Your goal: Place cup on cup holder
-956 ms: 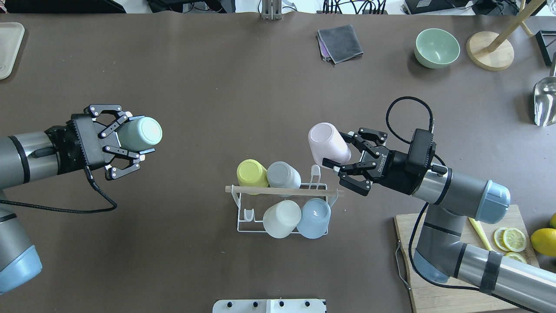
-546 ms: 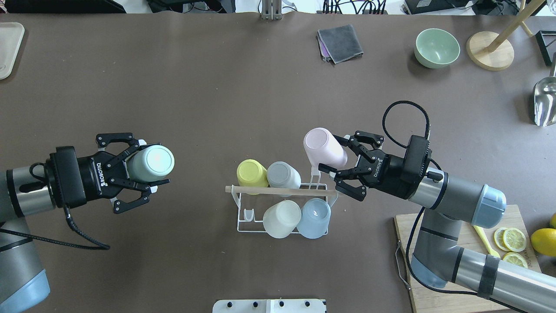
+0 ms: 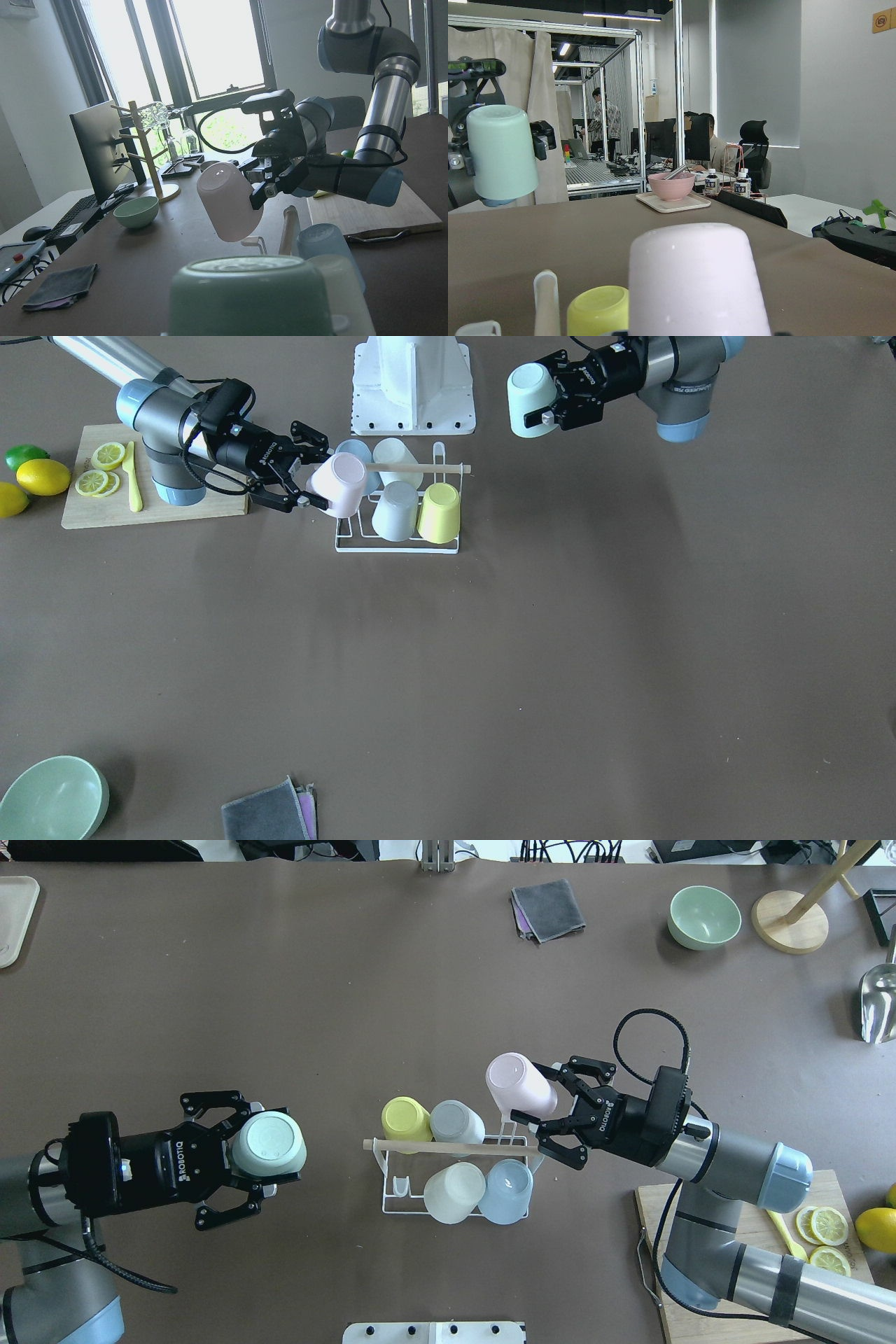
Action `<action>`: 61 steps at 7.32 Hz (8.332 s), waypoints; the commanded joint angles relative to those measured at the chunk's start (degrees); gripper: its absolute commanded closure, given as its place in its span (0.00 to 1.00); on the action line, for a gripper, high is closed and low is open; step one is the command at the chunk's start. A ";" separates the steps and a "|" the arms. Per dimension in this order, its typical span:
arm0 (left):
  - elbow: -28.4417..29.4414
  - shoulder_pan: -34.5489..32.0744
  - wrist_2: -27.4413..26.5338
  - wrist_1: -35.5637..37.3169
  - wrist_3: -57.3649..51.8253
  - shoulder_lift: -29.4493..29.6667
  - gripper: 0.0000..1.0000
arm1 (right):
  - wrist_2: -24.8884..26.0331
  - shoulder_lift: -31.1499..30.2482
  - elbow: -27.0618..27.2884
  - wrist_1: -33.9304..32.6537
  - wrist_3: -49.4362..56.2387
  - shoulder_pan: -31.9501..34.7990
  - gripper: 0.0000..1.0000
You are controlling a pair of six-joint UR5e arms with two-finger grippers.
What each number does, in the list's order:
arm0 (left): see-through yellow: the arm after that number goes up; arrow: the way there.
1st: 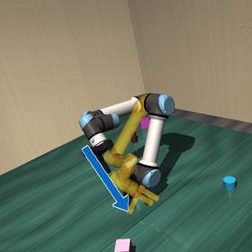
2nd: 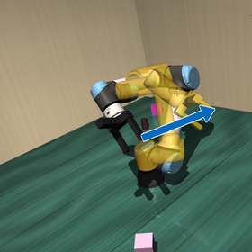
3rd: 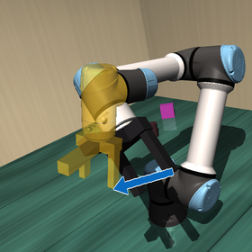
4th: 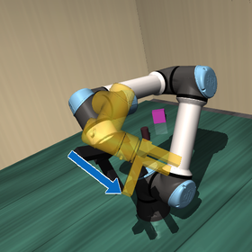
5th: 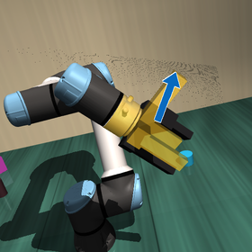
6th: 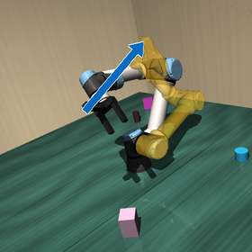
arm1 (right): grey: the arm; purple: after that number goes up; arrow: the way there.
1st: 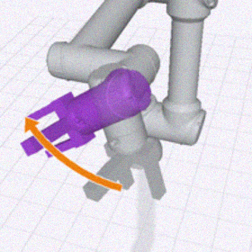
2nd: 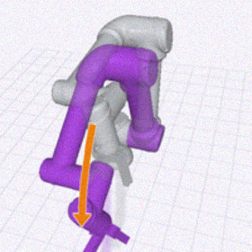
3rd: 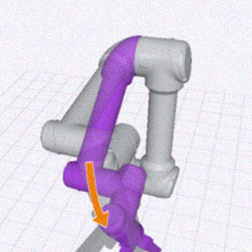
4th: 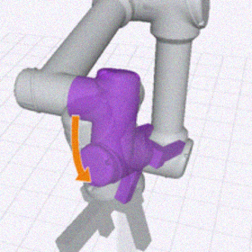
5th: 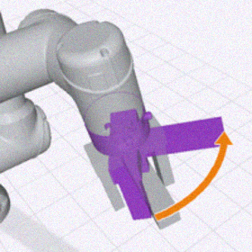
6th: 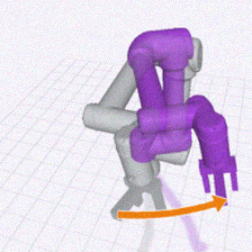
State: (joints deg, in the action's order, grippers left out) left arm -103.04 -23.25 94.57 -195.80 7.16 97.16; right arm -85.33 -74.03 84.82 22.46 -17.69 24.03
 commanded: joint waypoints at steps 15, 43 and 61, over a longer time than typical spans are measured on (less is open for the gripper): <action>20.94 5.49 0.09 -8.46 4.09 17.54 1.00 | 0.17 0.55 -0.62 -0.40 -0.15 -1.26 0.34; -0.94 -11.28 6.16 53.94 4.18 13.58 0.01 | -42.81 -14.73 12.83 -131.62 19.80 75.44 0.00; -4.45 -61.48 42.45 100.09 3.65 -22.98 0.01 | -46.24 -18.79 7.81 -119.49 20.68 73.81 0.00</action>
State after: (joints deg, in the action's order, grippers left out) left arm -107.25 -84.17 136.99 -95.72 10.88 74.37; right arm -131.88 -93.20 92.11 -96.99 2.64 99.25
